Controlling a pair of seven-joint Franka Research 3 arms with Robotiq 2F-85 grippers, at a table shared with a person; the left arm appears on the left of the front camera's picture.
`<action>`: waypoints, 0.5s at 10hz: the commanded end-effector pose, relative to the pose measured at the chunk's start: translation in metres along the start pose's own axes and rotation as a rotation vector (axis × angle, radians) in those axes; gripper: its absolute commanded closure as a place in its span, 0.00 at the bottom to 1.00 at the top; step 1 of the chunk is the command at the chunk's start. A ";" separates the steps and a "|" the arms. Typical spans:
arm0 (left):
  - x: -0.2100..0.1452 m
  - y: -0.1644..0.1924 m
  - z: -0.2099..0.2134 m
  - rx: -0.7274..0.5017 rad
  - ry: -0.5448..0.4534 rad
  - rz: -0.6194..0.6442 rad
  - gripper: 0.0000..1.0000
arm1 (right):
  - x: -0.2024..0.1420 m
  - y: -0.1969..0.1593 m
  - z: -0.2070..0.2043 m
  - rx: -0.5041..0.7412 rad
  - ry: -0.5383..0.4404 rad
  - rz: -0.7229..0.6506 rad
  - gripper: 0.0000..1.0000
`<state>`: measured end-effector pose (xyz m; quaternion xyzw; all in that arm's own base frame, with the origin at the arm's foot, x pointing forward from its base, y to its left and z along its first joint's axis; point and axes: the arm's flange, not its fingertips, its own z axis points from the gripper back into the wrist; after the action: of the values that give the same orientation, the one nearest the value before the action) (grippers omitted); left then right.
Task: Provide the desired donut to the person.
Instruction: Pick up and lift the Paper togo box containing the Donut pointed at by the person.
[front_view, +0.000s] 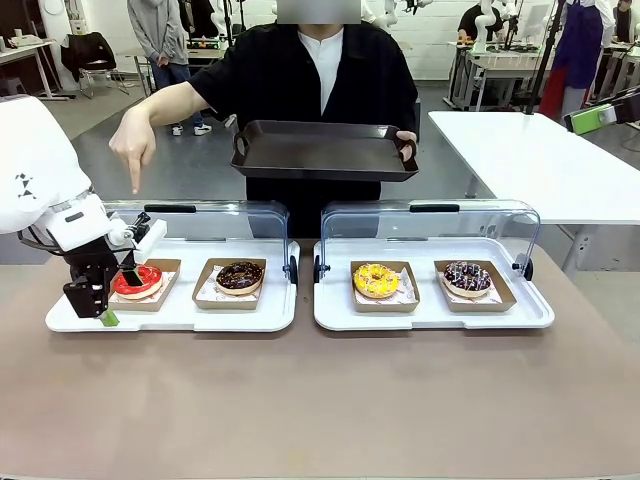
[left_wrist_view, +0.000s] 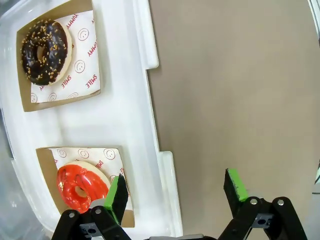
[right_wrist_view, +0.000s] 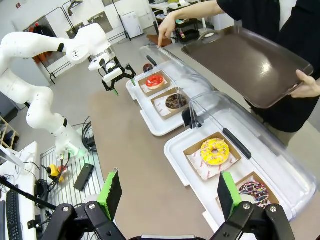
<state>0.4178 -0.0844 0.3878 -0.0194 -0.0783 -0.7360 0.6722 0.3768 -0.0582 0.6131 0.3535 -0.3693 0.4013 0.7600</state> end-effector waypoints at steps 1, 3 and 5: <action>-0.004 0.009 -0.010 -0.012 0.000 -0.024 0.00 | 0.003 -0.003 0.000 0.018 -0.031 0.016 0.00; -0.005 0.031 -0.022 -0.003 0.014 -0.022 0.00 | 0.003 -0.003 0.000 0.018 -0.031 0.016 0.00; 0.000 0.055 -0.033 -0.009 0.046 -0.007 0.00 | 0.003 -0.003 0.000 0.018 -0.031 0.016 0.00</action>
<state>0.4584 -0.0903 0.3620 -0.0195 -0.0689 -0.7371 0.6719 0.3769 -0.0582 0.6132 0.3535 -0.3692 0.4015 0.7600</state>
